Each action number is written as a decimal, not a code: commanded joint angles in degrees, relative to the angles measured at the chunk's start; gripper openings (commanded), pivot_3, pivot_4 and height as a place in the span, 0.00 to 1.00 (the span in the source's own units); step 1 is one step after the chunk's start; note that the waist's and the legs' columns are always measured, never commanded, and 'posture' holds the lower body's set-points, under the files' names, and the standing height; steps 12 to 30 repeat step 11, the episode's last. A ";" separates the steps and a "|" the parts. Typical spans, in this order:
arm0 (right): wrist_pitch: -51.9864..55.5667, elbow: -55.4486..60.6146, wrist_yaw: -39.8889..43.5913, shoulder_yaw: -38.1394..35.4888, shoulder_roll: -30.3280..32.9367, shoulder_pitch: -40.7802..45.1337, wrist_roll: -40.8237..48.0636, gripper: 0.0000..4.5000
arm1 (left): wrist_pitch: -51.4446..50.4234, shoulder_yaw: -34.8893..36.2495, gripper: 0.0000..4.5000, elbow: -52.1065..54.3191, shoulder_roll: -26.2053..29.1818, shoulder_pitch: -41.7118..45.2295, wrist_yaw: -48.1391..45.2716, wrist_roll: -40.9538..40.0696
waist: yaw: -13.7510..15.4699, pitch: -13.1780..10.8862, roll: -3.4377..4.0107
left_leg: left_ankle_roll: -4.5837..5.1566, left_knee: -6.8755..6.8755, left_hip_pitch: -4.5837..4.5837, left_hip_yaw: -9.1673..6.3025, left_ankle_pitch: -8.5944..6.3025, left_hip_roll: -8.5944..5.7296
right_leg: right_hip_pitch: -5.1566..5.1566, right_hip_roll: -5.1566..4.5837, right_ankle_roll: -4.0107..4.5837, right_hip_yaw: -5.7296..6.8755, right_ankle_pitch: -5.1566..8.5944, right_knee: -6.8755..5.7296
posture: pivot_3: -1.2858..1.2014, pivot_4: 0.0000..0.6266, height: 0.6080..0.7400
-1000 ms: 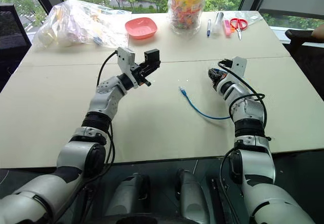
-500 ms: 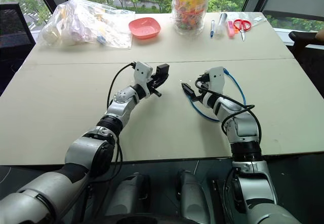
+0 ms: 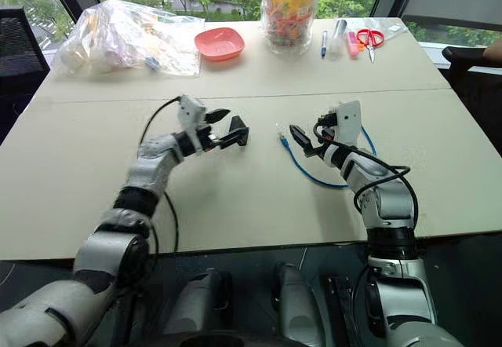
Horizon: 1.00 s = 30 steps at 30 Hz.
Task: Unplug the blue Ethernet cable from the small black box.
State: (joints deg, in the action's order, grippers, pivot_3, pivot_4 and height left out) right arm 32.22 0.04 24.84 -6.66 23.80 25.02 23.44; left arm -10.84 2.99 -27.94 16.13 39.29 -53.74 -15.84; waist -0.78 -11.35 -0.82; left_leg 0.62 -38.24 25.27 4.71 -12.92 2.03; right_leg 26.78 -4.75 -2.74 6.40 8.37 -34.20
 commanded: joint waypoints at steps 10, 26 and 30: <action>0.79 4.10 5.09 -1.26 1.95 -1.28 1.51 1.00 | -24.21 3.17 0.99 30.60 10.52 -14.16 3.53 -10.62 | 0.22 0.01 0.01 | -0.02 -0.06 -0.06 -0.04 -0.01 -0.04 | -0.09 -0.03 0.18 0.00 0.13 0.05 | 0.52 0.24 1.00; 1.04 4.55 5.71 -1.12 2.09 -1.56 1.73 1.00 | -24.57 3.06 0.99 31.42 10.95 -14.89 3.88 -10.64 | 0.22 0.01 0.01 | -0.02 -0.06 -0.05 -0.04 0.00 -0.04 | -0.09 -0.02 0.18 0.01 0.13 0.06 | 0.52 0.24 1.00; 1.04 4.55 5.71 -1.12 2.09 -1.56 1.73 1.00 | -24.57 3.06 0.99 31.42 10.95 -14.89 3.88 -10.64 | 0.22 0.01 0.01 | -0.02 -0.06 -0.05 -0.04 0.00 -0.04 | -0.09 -0.02 0.18 0.01 0.13 0.06 | 0.52 0.24 1.00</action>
